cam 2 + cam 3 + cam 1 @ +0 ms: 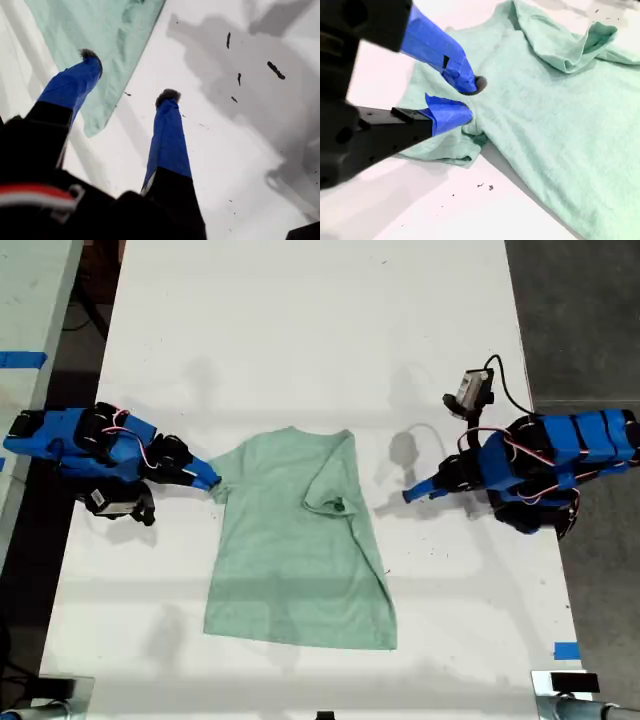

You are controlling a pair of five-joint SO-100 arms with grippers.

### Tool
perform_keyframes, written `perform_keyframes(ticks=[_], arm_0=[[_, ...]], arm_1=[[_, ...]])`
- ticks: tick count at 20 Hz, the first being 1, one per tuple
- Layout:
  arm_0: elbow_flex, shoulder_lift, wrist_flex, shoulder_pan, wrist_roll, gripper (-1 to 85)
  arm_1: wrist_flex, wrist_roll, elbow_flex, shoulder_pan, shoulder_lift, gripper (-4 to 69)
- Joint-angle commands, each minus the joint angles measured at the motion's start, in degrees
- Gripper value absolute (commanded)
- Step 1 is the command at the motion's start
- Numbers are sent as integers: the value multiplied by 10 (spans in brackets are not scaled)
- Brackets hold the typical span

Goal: Fold t shirt

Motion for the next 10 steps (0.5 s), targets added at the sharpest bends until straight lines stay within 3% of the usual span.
perform_keyframes(ticks=[1,10], arm_0=[[-7,8,2,-8,6,57],[-6,10,3,-13,12,-2]], arm_1=[[-1,11,4,-9,17,242],[4,20,18,-14,33,240]])
